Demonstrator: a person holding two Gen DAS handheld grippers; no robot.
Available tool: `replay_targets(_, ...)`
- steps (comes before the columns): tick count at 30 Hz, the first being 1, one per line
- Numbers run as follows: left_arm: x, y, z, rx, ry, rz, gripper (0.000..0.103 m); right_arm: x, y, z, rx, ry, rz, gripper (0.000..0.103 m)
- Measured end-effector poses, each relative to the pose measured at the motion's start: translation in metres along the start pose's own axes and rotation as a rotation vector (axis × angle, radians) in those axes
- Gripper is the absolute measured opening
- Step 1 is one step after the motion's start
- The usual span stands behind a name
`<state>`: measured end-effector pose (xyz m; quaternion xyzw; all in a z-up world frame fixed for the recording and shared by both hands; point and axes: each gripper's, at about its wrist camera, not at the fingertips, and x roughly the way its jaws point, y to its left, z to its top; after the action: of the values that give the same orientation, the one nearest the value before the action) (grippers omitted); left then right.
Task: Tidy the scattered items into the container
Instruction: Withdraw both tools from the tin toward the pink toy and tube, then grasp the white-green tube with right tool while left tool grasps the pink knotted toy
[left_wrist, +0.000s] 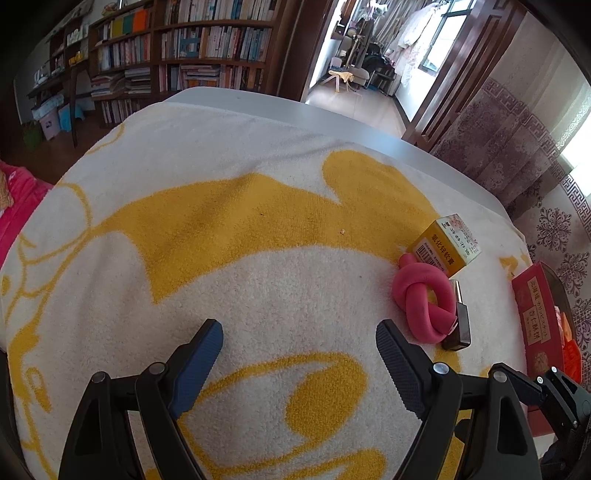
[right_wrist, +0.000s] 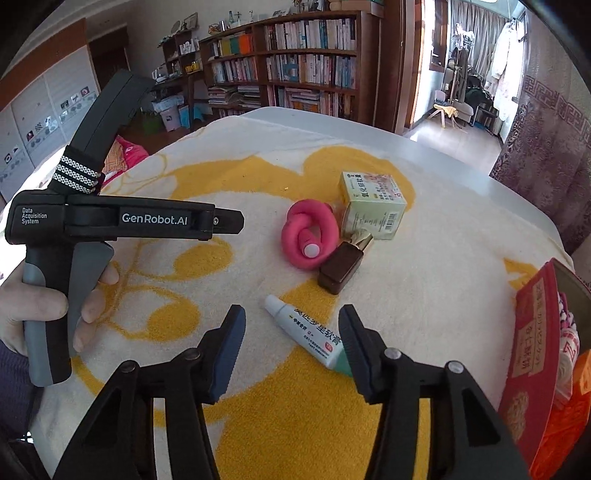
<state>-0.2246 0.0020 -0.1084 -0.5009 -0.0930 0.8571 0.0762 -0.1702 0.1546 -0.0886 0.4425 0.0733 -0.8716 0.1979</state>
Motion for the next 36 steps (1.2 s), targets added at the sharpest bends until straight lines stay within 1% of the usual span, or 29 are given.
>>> replay_targets(5, 0.0, -0.004, -0.002, 0.019, 0.001, 0.006, 0.087, 0.015, 0.004, 0.005, -0.063, 0.035, 0.009, 0.056)
replay_targets(8, 0.0, -0.005, -0.003, 0.027, 0.0, 0.011, 0.087, 0.025, 0.002, 0.001, -0.067, 0.075, 0.018, 0.051)
replay_targets(10, 0.0, -0.006, -0.003, 0.028, -0.002, 0.012, 0.087, 0.023, -0.001, -0.003, -0.058, 0.064, 0.024, 0.05)
replay_targets(11, 0.0, -0.006, -0.003, 0.028, -0.004, 0.014, 0.087, 0.02, -0.002, -0.006, -0.046, 0.063, 0.023, 0.048)
replay_targets(12, 0.001, -0.006, -0.003, 0.03, -0.005, 0.017, 0.087, 0.018, -0.004, -0.008, -0.03, 0.062, 0.017, 0.041)
replay_targets(13, 0.001, -0.006, -0.003, 0.034, -0.007, 0.022, 0.087, 0.016, -0.007, -0.01, -0.008, 0.061, 0.011, 0.037)
replay_targets(15, 0.002, -0.009, -0.005, 0.047, -0.011, 0.036, 0.087, 0.011, -0.017, -0.014, 0.058, 0.059, 0.01, 0.021)
replay_targets(18, 0.003, -0.013, -0.006, 0.077, -0.017, 0.052, 0.087, 0.004, -0.033, -0.022, 0.169, 0.044, 0.016, 0.02)
replay_targets(20, 0.003, -0.017, -0.008, 0.095, -0.019, 0.048, 0.087, -0.001, -0.043, -0.028, 0.233, 0.031, 0.015, 0.02)
replay_targets(24, 0.004, -0.025, -0.008, 0.106, -0.017, 0.026, 0.087, -0.013, -0.057, -0.035, 0.307, 0.015, -0.013, 0.02)
replay_targets(26, 0.007, -0.031, -0.007, 0.116, -0.007, 0.021, 0.087, -0.013, -0.062, -0.038, 0.328, 0.016, -0.036, 0.02)
replay_targets(27, 0.008, -0.035, -0.007, 0.123, -0.001, 0.019, 0.087, -0.013, -0.064, -0.039, 0.338, 0.013, -0.034, 0.02)
replay_targets(31, 0.01, -0.05, 0.0, 0.135, 0.028, -0.006, 0.087, -0.013, -0.063, -0.039, 0.327, 0.007, -0.046, 0.02)
replay_targets(36, 0.013, -0.069, 0.013, 0.13, 0.018, -0.033, 0.087, -0.013, -0.059, -0.04, 0.304, 0.002, -0.074, 0.02)
